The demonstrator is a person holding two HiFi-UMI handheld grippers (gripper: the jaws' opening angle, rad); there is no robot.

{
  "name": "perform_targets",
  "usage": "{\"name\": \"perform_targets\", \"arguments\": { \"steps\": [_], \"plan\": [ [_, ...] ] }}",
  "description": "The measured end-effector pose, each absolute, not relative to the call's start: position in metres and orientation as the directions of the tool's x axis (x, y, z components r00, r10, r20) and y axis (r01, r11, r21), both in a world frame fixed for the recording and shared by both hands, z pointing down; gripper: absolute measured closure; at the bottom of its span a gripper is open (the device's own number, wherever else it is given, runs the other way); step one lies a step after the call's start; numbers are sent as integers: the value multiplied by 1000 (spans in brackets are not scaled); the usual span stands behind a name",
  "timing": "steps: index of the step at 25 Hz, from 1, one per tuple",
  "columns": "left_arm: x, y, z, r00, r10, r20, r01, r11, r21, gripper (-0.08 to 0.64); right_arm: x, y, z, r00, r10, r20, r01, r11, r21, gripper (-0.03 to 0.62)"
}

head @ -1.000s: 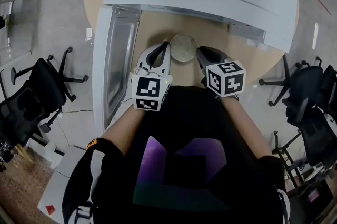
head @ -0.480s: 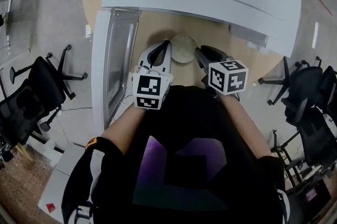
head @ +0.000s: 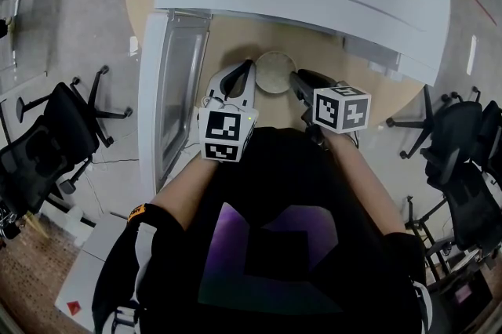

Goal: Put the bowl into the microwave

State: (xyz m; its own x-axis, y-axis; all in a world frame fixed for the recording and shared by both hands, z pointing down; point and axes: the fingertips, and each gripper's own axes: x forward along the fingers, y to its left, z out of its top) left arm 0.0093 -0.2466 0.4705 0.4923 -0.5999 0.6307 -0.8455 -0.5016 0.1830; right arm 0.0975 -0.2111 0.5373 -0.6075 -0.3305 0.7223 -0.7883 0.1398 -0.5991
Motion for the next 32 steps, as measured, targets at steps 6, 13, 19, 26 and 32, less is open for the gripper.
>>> {"name": "perform_targets", "arguments": {
  "steps": [6,13,19,26,32],
  "plan": [
    [8,-245,468,485,-609,628,-850,-498,173,514,94,-211,540,-627,-318,711,-772,132,-622,523],
    [6,-240,462,475,-628,616,-857,-489,162,514,102,-208,547,-661,-332,673,-708,-19,-706,525],
    [0,-232,455,468,-645,604,-863,-482,153,514,96,-209,547,-673,-347,653,-682,-49,-730,541],
    [-3,-230,446,459,-669,585,-865,-486,123,514,95,-207,544,-668,-374,643,-671,-70,-738,546],
    [-2,-226,440,459,-677,575,-865,-488,117,514,102,-215,525,-654,-441,614,-654,-78,-752,546]
  ]
}}
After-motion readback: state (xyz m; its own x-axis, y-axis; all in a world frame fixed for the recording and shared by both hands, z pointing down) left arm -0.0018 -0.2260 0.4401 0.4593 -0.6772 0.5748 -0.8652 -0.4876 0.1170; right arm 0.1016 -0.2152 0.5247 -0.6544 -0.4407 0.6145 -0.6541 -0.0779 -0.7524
